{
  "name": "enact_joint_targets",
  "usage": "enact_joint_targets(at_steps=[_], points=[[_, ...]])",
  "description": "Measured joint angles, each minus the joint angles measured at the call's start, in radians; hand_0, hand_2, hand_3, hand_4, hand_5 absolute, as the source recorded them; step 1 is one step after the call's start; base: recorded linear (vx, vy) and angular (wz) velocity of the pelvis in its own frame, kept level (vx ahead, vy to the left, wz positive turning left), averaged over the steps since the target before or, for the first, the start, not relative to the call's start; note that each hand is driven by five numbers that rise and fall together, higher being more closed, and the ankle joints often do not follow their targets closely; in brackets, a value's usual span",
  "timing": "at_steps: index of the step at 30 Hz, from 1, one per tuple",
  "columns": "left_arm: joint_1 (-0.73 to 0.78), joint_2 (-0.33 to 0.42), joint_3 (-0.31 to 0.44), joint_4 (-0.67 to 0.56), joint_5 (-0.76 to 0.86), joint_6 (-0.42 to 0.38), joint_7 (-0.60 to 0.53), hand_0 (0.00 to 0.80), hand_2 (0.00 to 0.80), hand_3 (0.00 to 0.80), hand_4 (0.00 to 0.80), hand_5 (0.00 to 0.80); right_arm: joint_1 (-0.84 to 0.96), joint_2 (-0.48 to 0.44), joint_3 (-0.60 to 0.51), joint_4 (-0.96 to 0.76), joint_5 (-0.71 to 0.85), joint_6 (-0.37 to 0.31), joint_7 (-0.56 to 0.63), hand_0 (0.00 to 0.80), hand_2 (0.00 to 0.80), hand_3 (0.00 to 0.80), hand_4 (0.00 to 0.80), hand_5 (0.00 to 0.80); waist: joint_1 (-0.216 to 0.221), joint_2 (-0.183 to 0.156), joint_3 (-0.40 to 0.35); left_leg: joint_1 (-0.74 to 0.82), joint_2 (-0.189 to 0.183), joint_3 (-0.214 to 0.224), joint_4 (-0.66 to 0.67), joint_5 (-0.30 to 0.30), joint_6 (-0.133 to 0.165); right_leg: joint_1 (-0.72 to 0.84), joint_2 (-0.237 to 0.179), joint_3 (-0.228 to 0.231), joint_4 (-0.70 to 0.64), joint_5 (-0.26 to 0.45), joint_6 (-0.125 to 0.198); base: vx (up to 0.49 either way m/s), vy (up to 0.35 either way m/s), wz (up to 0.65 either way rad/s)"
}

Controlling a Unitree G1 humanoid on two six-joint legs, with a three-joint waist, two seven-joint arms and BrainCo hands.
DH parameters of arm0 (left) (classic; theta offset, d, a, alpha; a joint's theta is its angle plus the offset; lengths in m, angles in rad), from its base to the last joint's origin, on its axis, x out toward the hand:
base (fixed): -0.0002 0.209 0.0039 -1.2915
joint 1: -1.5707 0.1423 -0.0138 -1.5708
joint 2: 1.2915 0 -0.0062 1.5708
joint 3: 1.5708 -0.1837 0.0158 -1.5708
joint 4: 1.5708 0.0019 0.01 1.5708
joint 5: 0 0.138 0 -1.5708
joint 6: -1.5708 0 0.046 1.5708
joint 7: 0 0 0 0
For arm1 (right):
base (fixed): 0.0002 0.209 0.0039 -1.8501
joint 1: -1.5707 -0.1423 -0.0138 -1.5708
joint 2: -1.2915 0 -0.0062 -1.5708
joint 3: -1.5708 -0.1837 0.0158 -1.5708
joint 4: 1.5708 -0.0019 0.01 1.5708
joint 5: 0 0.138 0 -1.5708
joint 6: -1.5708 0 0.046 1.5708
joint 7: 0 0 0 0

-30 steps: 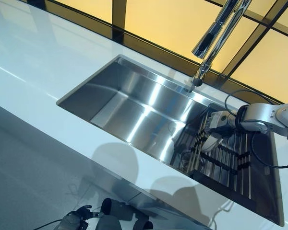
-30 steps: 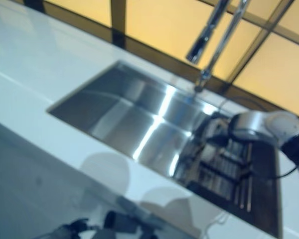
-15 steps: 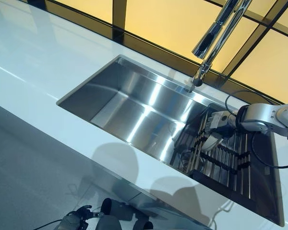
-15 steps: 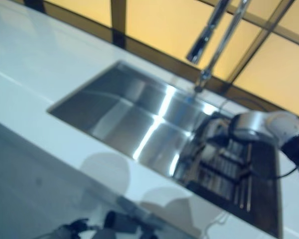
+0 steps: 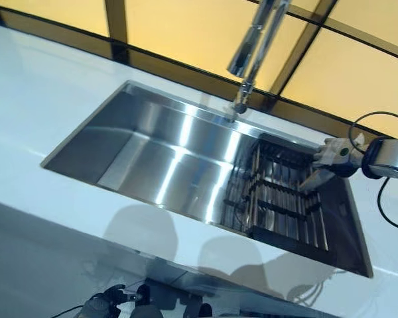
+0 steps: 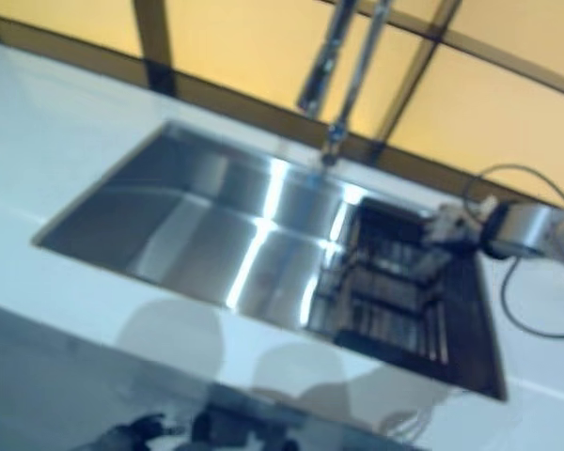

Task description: Take plates into dishwasher

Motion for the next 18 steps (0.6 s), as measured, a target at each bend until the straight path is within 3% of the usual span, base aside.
enact_joint_targets(at_steps=[4,8,11,13,14,16,18], points=[[-0.012,0.003,0.016,0.022,0.001,0.001,0.000,0.000,0.000,0.000,0.000,0.000,0.005,-0.058,0.000,0.002,-0.027,0.014,-0.083,0.800,0.800,0.800,0.800,0.800,-0.014,-0.002,-0.002,0.006,-0.009,0.000,-0.001,-0.005,0.011,-0.046,-0.006,0.016,0.033,0.027,0.021,-0.045,0.141,-0.49],[-0.010,0.015,0.035,0.047,0.003,0.002,-0.002,0.000,0.000,0.000,0.000,0.000,0.010,-0.084,-0.014,0.038,0.066,0.108,-0.129,0.800,0.800,0.800,0.800,0.800,-0.027,-0.020,-0.017,0.000,-0.019,0.001,0.000,-0.006,0.012,-0.075,-0.016,0.021,0.013,0.017,0.023,-0.019,0.082,-0.31],[0.018,0.013,0.034,0.066,0.013,0.006,-0.005,0.000,0.000,0.000,0.000,0.000,0.067,-0.084,-0.139,0.064,0.203,0.200,-0.175,0.800,0.800,0.800,0.800,0.800,-0.036,-0.024,-0.022,-0.004,-0.017,0.028,0.007,-0.006,0.014,-0.100,-0.021,0.028,0.012,0.017,0.023,-0.044,0.053,-0.39],[0.030,0.016,0.034,0.073,0.023,0.013,-0.008,0.000,0.000,0.000,0.000,0.000,0.129,-0.085,-0.248,0.067,0.338,0.256,-0.196,0.800,0.800,0.800,0.800,0.800,-0.041,-0.029,-0.028,-0.002,-0.020,0.056,0.007,-0.012,0.021,-0.114,-0.026,0.023,0.011,0.030,0.041,-0.070,0.054,-0.43],[0.034,0.018,0.034,0.073,0.024,0.019,-0.010,0.000,0.000,0.000,0.000,0.000,0.163,-0.085,-0.307,0.067,0.416,0.283,-0.202,0.800,0.800,0.800,0.800,0.800,-0.045,-0.032,-0.036,0.000,-0.021,0.075,0.007,-0.016,0.024,-0.115,-0.034,0.012,0.006,0.053,0.058,-0.066,0.041,-0.42],[0.039,0.020,0.035,0.070,0.026,0.022,-0.015,0.000,0.000,0.000,0.000,0.000,0.229,-0.084,-0.424,0.068,0.564,0.323,-0.213,0.800,0.800,0.800,0.800,0.800,-0.046,-0.029,-0.045,0.013,-0.020,0.110,0.007,-0.028,0.024,-0.118,-0.028,-0.001,0.000,0.111,0.036,-0.071,0.036,-0.48],[0.046,0.019,0.034,0.055,0.029,0.020,-0.023,0.000,0.000,0.000,0.000,0.000,0.302,-0.082,-0.524,0.080,0.688,0.340,-0.215,0.800,0.800,0.800,0.800,0.800,-0.039,0.004,-0.056,0.021,0.013,0.154,0.007,-0.040,0.026,-0.137,0.010,-0.025,-0.016,0.203,0.069,-0.093,0.020,-0.77]])
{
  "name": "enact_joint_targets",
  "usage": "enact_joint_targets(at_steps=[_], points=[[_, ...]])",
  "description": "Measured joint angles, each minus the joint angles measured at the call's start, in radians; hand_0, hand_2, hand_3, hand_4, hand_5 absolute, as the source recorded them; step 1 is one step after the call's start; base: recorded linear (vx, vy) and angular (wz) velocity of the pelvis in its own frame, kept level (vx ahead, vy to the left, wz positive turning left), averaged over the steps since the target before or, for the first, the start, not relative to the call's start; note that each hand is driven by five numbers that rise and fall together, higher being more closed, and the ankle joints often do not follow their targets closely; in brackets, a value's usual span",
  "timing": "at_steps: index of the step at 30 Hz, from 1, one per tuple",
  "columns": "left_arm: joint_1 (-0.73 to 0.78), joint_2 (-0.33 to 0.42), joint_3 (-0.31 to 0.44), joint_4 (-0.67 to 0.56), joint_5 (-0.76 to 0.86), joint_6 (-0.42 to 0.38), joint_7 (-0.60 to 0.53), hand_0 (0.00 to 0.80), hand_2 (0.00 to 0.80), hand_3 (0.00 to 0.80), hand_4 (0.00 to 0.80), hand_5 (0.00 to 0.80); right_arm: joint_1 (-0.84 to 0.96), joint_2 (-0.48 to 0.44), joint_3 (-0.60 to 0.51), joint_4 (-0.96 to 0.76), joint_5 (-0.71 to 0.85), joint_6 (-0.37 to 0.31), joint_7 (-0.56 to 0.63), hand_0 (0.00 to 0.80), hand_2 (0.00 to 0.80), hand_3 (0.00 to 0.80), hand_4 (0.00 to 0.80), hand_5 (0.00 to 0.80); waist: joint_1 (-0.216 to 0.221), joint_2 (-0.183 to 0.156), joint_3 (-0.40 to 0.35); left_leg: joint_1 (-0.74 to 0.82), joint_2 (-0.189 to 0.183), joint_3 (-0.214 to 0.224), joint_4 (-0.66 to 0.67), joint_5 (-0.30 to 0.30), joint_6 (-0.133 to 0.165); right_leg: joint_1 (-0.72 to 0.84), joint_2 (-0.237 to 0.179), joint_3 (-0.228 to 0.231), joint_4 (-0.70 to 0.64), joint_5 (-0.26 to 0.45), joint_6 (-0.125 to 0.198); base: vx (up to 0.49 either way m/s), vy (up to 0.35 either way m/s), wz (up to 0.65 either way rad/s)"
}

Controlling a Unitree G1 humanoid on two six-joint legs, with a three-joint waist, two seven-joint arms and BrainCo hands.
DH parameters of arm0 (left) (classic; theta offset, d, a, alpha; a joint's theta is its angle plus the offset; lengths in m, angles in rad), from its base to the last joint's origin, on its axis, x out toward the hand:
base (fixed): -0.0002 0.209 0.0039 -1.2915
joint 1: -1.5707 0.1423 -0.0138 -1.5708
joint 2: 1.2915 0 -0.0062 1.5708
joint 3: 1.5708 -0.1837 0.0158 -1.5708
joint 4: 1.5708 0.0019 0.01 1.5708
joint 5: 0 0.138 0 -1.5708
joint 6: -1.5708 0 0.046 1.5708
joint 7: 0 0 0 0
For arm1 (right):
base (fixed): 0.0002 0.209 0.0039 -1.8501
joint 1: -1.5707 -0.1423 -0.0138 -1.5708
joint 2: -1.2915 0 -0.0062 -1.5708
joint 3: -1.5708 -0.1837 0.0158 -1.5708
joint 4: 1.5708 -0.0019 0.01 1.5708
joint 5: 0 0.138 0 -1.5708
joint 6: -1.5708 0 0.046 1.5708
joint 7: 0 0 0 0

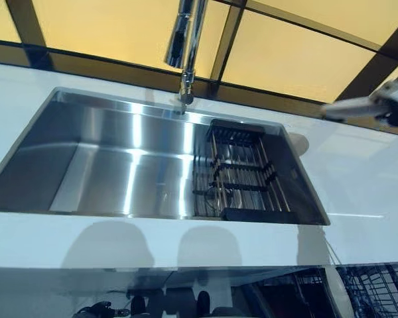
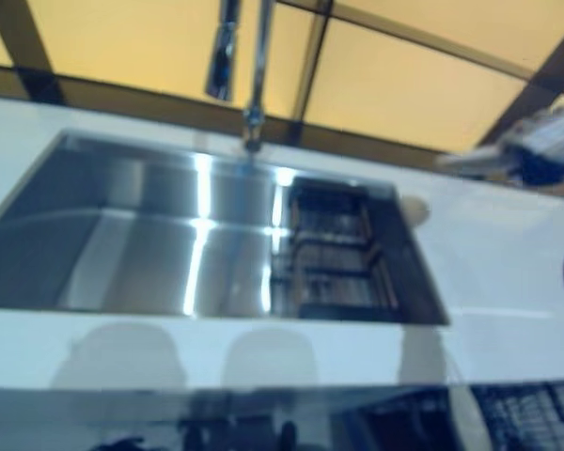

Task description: Take plates into dishwasher

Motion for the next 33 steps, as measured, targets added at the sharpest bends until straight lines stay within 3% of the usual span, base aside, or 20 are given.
enact_joint_targets(at_steps=[1,2,4,6,8,10,13,16,19,21,22,27,31,33], points=[[0.000,0.000,-0.001,-0.006,0.000,-0.001,-0.003,0.000,0.000,0.000,0.000,0.000,0.033,0.000,-0.044,0.017,0.067,0.004,0.000,0.800,0.800,0.800,0.800,0.800,0.002,0.016,-0.005,-0.001,0.024,0.027,-0.003,-0.005,0.005,-0.003,0.013,-0.001,-0.040,0.065,0.031,-0.093,0.001,-0.81],[-0.001,-0.001,-0.001,-0.007,0.000,-0.001,-0.004,0.000,0.000,0.000,0.000,0.000,0.046,0.001,-0.072,0.046,0.123,0.009,0.001,0.800,0.800,0.800,0.800,0.800,0.003,0.035,0.003,-0.003,0.037,0.044,-0.007,-0.006,0.013,-0.007,0.013,-0.016,-0.044,0.086,0.054,-0.082,-0.008,-0.47],[-0.007,-0.010,-0.006,-0.011,-0.001,-0.003,-0.004,0.000,0.000,0.000,0.000,0.000,0.088,0.001,-0.126,0.094,0.192,0.031,0.011,0.800,0.800,0.800,0.800,0.800,-0.018,0.065,0.001,0.012,0.054,0.069,-0.006,-0.004,0.016,-0.005,-0.026,-0.101,0.106,-0.012,0.009,-0.079,-0.021,-0.20],[-0.006,-0.006,-0.043,-0.008,-0.001,-0.001,-0.006,0.000,0.000,0.000,0.000,0.000,0.144,0.000,-0.188,0.104,0.264,0.056,0.018,0.800,0.800,0.800,0.800,0.800,-0.019,0.083,-0.021,0.014,0.068,0.101,-0.001,-0.008,0.011,0.000,-0.086,-0.113,0.229,-0.085,0.035,-0.076,-0.053,-0.50],[0.002,0.004,-0.060,-0.007,-0.001,-0.001,-0.006,0.000,0.000,0.000,0.000,0.000,0.180,0.008,-0.243,0.099,0.301,0.071,0.023,0.800,0.800,0.800,0.800,0.800,-0.017,0.065,-0.034,0.015,0.065,0.134,0.000,-0.008,0.004,0.051,-0.127,-0.134,0.204,-0.071,0.045,-0.088,-0.095,-0.60],[0.000,0.004,-0.068,-0.007,-0.001,-0.001,-0.008,0.000,0.000,0.000,0.000,0.000,0.183,0.045,-0.265,0.102,0.332,0.094,0.025,0.800,0.800,0.800,0.800,0.800,-0.008,0.061,-0.040,0.018,0.062,0.162,0.000,-0.004,0.000,0.069,-0.109,-0.141,0.134,-0.067,0.042,-0.041,-0.128,-0.67],[0.007,-0.006,-0.068,-0.005,-0.001,0.004,-0.017,0.000,0.000,0.000,0.000,0.000,0.228,0.101,-0.283,0.112,0.348,0.122,0.035,0.800,0.800,0.800,0.800,0.800,0.000,0.062,-0.040,0.029,0.059,0.166,-0.005,-0.009,-0.013,0.073,-0.101,-0.141,0.076,-0.066,0.041,-0.118,-0.207,-0.65],[0.016,-0.001,-0.066,-0.005,-0.001,0.010,-0.015,0.000,0.000,0.000,0.000,0.000,0.332,0.149,-0.285,0.142,0.349,0.136,0.045,0.800,0.800,0.800,0.800,0.800,-0.025,0.052,-0.045,0.027,0.057,0.187,-0.006,0.000,-0.032,0.084,-0.097,-0.162,0.017,-0.061,0.035,-0.220,-0.334,-0.30],[0.021,0.004,-0.036,-0.006,-0.001,0.009,-0.004,0.000,0.000,0.000,0.000,0.000,0.361,0.204,-0.285,0.143,0.370,0.137,0.046,0.800,0.800,0.800,0.800,0.800,-0.022,0.039,-0.041,0.027,0.069,0.229,-0.007,0.010,-0.044,0.055,-0.081,-0.169,-0.007,-0.057,0.029,-0.244,-0.387,-0.55],[0.023,0.011,-0.027,-0.005,-0.001,0.009,-0.003,0.000,0.000,0.000,0.000,0.000,0.362,0.230,-0.285,0.143,0.397,0.147,0.044,0.800,0.800,0.800,0.800,0.800,-0.028,0.025,-0.042,0.026,0.069,0.227,-0.006,0.016,-0.051,0.056,-0.073,-0.167,-0.033,-0.076,0.026,-0.196,-0.279,-0.40],[0.022,0.012,-0.020,-0.004,-0.001,0.008,-0.003,0.000,0.000,0.000,0.000,0.000,0.362,0.249,-0.288,0.144,0.416,0.158,0.038,0.800,0.800,0.800,0.800,0.800,-0.032,0.021,-0.044,0.026,0.072,0.223,-0.006,0.019,-0.055,0.055,-0.065,-0.164,-0.042,-0.085,0.008,-0.176,-0.229,-0.28],[0.018,-0.013,-0.020,-0.004,-0.004,-0.007,-0.003,0.000,0.000,0.000,0.000,0.000,0.374,0.359,-0.312,0.142,0.442,0.185,-0.010,0.800,0.800,0.800,0.800,0.800,-0.058,0.046,-0.047,0.013,0.105,0.182,-0.006,0.029,-0.073,0.047,-0.023,-0.150,-0.049,-0.093,-0.012,-0.151,-0.216,-0.16],[0.016,-0.050,-0.021,-0.002,-0.004,-0.038,-0.003,0.000,0.000,0.000,0.000,0.000,0.418,0.420,-0.347,0.130,0.425,0.221,-0.044,0.800,0.800,0.800,0.800,0.800,-0.062,0.080,-0.048,0.013,0.105,0.168,0.004,0.032,-0.083,0.049,-0.003,-0.142,-0.050,-0.086,-0.081,-0.072,-0.151,0.01],[0.015,-0.076,-0.022,-0.002,-0.001,-0.044,-0.003,0.000,0.000,0.000,0.000,0.000,0.417,0.445,-0.347,0.109,0.412,0.252,-0.048,0.800,0.800,0.800,0.800,0.800,-0.050,0.121,-0.041,0.031,0.105,0.145,0.002,0.027,-0.089,0.048,0.010,-0.099,-0.052,-0.083,-0.114,0.034,-0.101,-0.29]])
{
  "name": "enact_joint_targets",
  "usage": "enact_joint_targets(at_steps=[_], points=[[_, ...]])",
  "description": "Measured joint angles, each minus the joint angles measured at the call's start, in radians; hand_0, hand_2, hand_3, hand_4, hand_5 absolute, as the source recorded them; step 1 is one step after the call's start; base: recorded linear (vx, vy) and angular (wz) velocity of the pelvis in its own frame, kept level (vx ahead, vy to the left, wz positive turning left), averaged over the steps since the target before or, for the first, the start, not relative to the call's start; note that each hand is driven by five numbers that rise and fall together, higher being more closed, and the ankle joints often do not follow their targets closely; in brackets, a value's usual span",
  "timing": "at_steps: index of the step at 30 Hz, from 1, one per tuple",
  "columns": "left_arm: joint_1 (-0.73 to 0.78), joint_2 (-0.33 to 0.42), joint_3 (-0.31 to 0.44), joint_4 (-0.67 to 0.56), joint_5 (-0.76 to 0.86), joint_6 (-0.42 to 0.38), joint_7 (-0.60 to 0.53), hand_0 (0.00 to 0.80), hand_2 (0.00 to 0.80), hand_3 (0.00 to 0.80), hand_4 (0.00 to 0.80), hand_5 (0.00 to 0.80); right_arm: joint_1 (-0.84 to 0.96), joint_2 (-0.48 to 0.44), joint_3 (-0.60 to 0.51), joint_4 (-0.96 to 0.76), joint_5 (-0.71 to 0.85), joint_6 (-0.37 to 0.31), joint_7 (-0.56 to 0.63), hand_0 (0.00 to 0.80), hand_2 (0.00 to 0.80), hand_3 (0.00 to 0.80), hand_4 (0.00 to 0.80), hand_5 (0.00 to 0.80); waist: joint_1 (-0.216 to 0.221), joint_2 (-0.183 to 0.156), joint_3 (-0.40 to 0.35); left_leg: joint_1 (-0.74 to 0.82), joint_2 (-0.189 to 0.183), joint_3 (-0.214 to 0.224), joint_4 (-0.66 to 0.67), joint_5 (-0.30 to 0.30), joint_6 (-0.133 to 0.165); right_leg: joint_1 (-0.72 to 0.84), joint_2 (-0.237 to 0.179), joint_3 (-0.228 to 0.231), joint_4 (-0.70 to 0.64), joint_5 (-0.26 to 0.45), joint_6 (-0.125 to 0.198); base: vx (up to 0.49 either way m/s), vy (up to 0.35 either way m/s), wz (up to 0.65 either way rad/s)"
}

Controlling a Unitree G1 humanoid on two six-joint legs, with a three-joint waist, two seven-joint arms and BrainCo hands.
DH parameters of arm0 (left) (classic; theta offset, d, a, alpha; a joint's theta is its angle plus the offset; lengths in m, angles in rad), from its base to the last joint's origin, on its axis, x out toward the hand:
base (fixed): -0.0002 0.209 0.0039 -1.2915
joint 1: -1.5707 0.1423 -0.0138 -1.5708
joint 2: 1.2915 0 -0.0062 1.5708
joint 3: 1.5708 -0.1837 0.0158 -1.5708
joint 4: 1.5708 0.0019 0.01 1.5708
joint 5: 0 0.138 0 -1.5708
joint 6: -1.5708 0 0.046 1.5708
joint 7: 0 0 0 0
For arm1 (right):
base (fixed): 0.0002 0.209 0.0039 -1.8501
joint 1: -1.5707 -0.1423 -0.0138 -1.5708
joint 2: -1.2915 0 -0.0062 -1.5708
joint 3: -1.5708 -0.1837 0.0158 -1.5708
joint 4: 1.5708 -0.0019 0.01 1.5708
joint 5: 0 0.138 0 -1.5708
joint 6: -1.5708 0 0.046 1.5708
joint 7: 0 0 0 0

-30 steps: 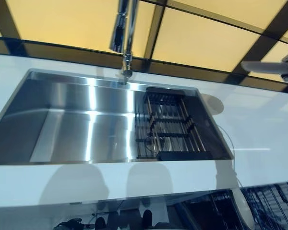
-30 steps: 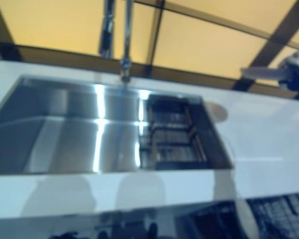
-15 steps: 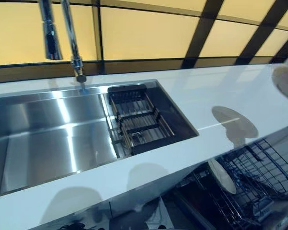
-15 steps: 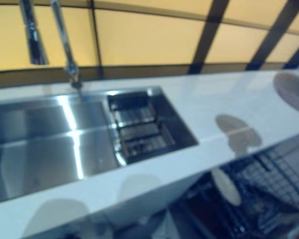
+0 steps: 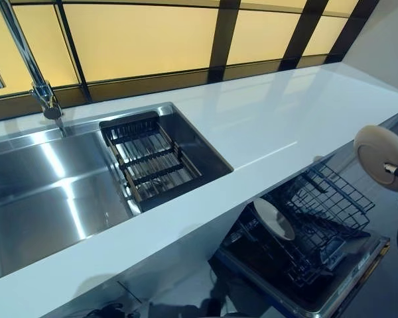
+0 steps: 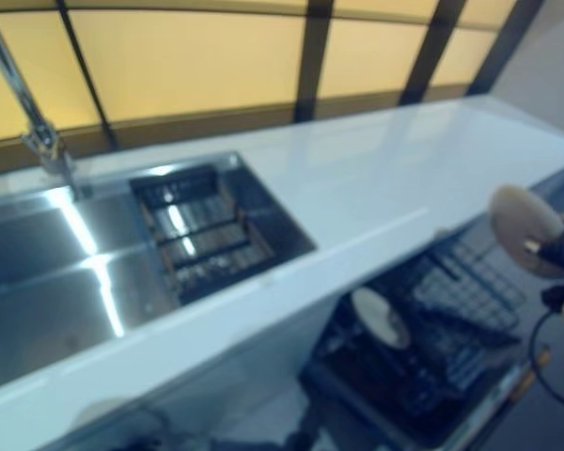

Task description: Take plates into dishwasher

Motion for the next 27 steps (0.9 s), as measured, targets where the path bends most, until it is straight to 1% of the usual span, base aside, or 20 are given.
enact_joint_targets(at_steps=[2,3,5,9,13,16,26,27], points=[[0.007,-0.021,-0.001,0.005,0.001,0.000,-0.001,0.000,0.000,0.000,0.000,0.000,-0.001,0.010,0.000,-0.030,-0.024,0.013,-0.005,0.800,0.800,0.800,0.800,0.800,0.014,0.032,0.006,0.012,0.003,-0.074,0.000,-0.015,-0.018,0.000,0.011,0.030,0.000,0.000,-0.001,0.023,-0.070,-0.46],[0.008,-0.030,-0.002,0.005,0.002,0.000,-0.001,0.000,0.000,0.000,0.000,0.000,-0.001,0.016,0.000,-0.041,-0.039,0.016,-0.008,0.800,0.800,0.800,0.800,0.800,0.022,0.049,0.007,0.016,0.003,-0.092,0.001,-0.020,-0.022,0.001,0.012,0.038,0.000,0.000,-0.001,0.009,-0.046,-0.26],[0.003,-0.042,-0.007,0.005,0.004,0.000,-0.001,0.000,0.000,0.000,0.000,0.000,-0.001,0.025,0.001,-0.044,-0.066,0.026,-0.011,0.800,0.800,0.800,0.800,0.800,0.024,0.066,0.016,0.016,0.002,-0.092,0.001,-0.023,-0.024,0.001,0.010,0.040,0.000,0.001,0.000,-0.005,-0.021,-0.06],[-0.028,-0.043,-0.027,0.002,0.011,-0.006,-0.002,0.000,0.000,0.000,0.000,0.000,-0.005,0.044,0.018,-0.044,-0.088,0.058,-0.014,0.800,0.800,0.800,0.800,0.800,0.021,0.085,0.047,0.005,0.007,-0.090,0.002,-0.025,-0.022,-0.013,0.008,0.043,-0.001,0.001,0.001,-0.028,0.016,-0.02],[-0.035,-0.046,-0.056,-0.004,0.011,-0.017,-0.003,0.000,0.000,0.000,0.000,0.000,-0.042,0.074,0.031,-0.040,-0.087,0.078,-0.016,0.800,0.800,0.800,0.800,0.800,0.004,0.116,0.069,-0.018,0.008,-0.087,0.003,-0.023,-0.019,-0.037,0.007,0.049,-0.001,0.006,0.001,0.029,0.037,-0.03],[-0.035,-0.060,-0.069,-0.013,0.011,-0.019,-0.004,0.000,0.000,0.000,0.000,0.000,-0.045,0.078,0.032,-0.019,-0.085,0.080,-0.016,0.800,0.800,0.800,0.800,0.800,-0.002,0.141,0.086,-0.018,0.007,-0.086,0.001,-0.022,-0.019,-0.038,0.008,0.049,-0.001,0.005,-0.001,0.069,0.021,-0.01],[-0.056,-0.082,-0.112,-0.034,0.007,-0.046,-0.011,0.000,0.000,0.000,0.000,0.000,-0.051,0.085,0.057,0.082,-0.069,0.078,-0.016,0.800,0.800,0.800,0.800,0.800,-0.002,0.201,0.128,-0.019,0.007,-0.093,-0.001,-0.023,-0.018,-0.035,0.003,0.040,-0.001,0.000,-0.001,0.040,0.020,0.02],[-0.055,-0.083,-0.115,-0.038,0.007,-0.049,-0.013,0.000,0.000,0.000,0.000,0.000,-0.051,0.085,0.057,0.089,-0.068,0.077,-0.016,0.800,0.800,0.800,0.800,0.800,-0.002,0.214,0.134,-0.020,0.006,-0.094,-0.001,-0.023,-0.018,-0.035,0.002,0.039,0.000,0.000,-0.001,0.000,0.000,0.00]])
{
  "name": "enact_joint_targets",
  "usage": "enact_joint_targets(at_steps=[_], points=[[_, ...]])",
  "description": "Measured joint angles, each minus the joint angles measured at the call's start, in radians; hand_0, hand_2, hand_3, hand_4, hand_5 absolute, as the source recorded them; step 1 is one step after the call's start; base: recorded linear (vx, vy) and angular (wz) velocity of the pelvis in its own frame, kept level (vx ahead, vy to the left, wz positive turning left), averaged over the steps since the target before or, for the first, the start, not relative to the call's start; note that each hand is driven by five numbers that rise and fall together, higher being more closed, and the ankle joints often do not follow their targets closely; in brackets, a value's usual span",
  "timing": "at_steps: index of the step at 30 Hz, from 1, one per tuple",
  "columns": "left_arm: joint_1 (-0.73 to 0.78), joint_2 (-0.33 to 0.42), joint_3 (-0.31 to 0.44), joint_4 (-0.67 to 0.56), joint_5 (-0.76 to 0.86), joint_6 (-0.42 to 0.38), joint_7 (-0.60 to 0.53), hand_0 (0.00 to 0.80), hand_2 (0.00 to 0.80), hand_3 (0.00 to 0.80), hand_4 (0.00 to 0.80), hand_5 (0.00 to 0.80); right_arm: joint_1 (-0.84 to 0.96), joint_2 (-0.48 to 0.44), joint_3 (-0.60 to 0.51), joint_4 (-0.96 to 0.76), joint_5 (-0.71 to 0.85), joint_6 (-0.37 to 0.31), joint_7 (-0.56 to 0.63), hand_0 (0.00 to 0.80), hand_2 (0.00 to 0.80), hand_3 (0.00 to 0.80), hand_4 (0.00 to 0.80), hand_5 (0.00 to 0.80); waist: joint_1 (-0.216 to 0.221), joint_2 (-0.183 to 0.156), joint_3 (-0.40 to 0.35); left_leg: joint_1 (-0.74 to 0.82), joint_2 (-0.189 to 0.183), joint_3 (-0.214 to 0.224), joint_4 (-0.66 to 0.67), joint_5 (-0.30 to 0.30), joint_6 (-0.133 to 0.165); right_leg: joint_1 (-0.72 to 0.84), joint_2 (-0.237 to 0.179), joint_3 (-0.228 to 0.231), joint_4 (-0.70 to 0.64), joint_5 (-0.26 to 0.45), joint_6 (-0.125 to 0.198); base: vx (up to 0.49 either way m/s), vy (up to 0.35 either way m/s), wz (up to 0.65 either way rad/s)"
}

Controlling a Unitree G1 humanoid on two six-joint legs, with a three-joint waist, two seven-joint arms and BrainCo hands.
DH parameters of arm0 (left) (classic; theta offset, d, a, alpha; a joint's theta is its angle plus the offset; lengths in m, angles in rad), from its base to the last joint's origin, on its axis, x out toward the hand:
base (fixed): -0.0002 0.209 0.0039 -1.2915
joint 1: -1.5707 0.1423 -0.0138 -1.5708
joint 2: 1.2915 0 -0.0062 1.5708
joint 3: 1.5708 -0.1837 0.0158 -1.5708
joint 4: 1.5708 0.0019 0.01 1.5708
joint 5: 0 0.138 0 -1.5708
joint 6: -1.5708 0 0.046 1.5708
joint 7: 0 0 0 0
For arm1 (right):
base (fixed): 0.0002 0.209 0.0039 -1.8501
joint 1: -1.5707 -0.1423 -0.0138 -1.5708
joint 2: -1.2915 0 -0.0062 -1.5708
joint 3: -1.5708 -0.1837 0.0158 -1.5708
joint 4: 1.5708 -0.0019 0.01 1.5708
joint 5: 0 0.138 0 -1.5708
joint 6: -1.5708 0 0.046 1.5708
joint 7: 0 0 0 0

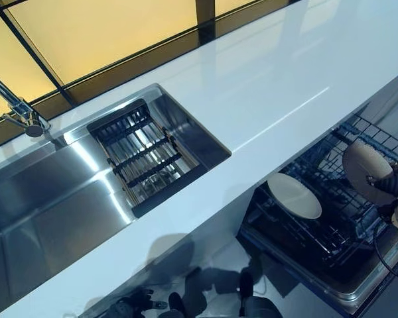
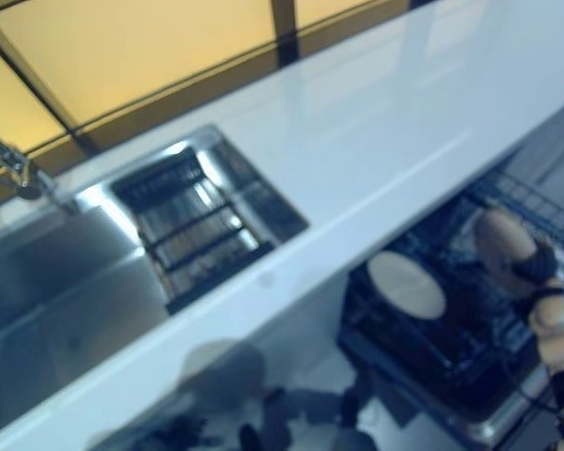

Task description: Take plates into dishwasher

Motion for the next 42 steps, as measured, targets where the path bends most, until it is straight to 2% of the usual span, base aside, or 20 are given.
enact_joint_targets(at_steps=[8,13,18,21,29,33,42], points=[[-0.021,-0.004,-0.041,-0.017,-0.018,-0.026,-0.002,0.000,0.000,0.000,0.000,0.000,-0.077,-0.028,0.015,0.067,0.000,0.000,-0.003,0.800,0.800,0.800,0.800,0.800,-0.003,0.059,0.047,-0.039,-0.013,-0.018,0.004,0.006,0.007,-0.035,-0.014,-0.010,0.007,0.003,0.006,-0.052,0.004,0.04],[-0.045,-0.003,-0.050,-0.041,-0.054,-0.035,-0.001,0.000,0.000,0.000,0.000,0.000,-0.173,-0.064,0.052,0.087,-0.001,0.001,-0.014,0.800,0.800,0.800,0.800,0.800,-0.001,0.073,0.098,-0.074,-0.022,-0.022,0.006,0.015,0.010,-0.075,-0.024,-0.012,0.024,0.005,0.008,-0.095,-0.030,0.01],[-0.076,0.001,-0.061,-0.071,-0.092,-0.036,0.001,0.000,0.000,0.000,0.000,0.000,-0.254,-0.081,0.087,0.101,-0.027,0.011,-0.046,0.800,0.800,0.800,0.800,0.800,0.003,0.071,0.160,-0.091,-0.033,-0.027,0.007,0.019,0.016,-0.109,-0.036,-0.012,0.066,-0.005,0.009,-0.074,-0.059,0.02],[-0.079,0.002,-0.061,-0.079,-0.104,-0.036,0.002,0.000,0.000,0.000,0.000,0.000,-0.275,-0.085,0.099,0.104,-0.056,0.028,-0.067,0.800,0.800,0.800,0.800,0.800,0.004,0.069,0.169,-0.102,-0.035,-0.029,0.007,0.020,0.017,-0.132,-0.042,-0.013,0.095,-0.022,0.014,-0.072,-0.078,0.02],[-0.116,0.033,-0.061,-0.113,-0.134,-0.031,0.004,0.000,0.000,0.000,0.000,0.000,-0.369,-0.097,0.176,0.106,-0.111,0.093,-0.077,0.800,0.800,0.800,0.800,0.800,0.012,0.049,0.228,-0.144,-0.034,-0.036,0.027,0.025,0.022,-0.197,-0.048,-0.009,0.171,-0.042,0.003,-0.056,-0.074,0.01],[-0.134,0.048,-0.061,-0.129,-0.136,-0.027,0.004,0.000,0.000,0.000,0.000,0.000,-0.378,-0.107,0.198,0.106,-0.120,0.112,-0.074,0.800,0.800,0.800,0.800,0.800,0.032,0.041,0.238,-0.161,-0.030,-0.043,0.036,0.026,0.021,-0.225,-0.049,-0.011,0.209,-0.060,0.001,-0.026,-0.056,0.02],[-0.137,0.069,-0.061,-0.147,-0.160,-0.013,0.002,0.000,0.000,0.000,0.000,0.000,-0.411,-0.138,0.243,0.121,-0.157,0.158,-0.015,0.800,0.800,0.800,0.800,0.800,0.035,0.033,0.249,-0.180,-0.029,-0.044,0.041,0.032,0.017,-0.252,-0.049,-0.011,0.230,-0.064,-0.007,-0.002,-0.004,0.00]])
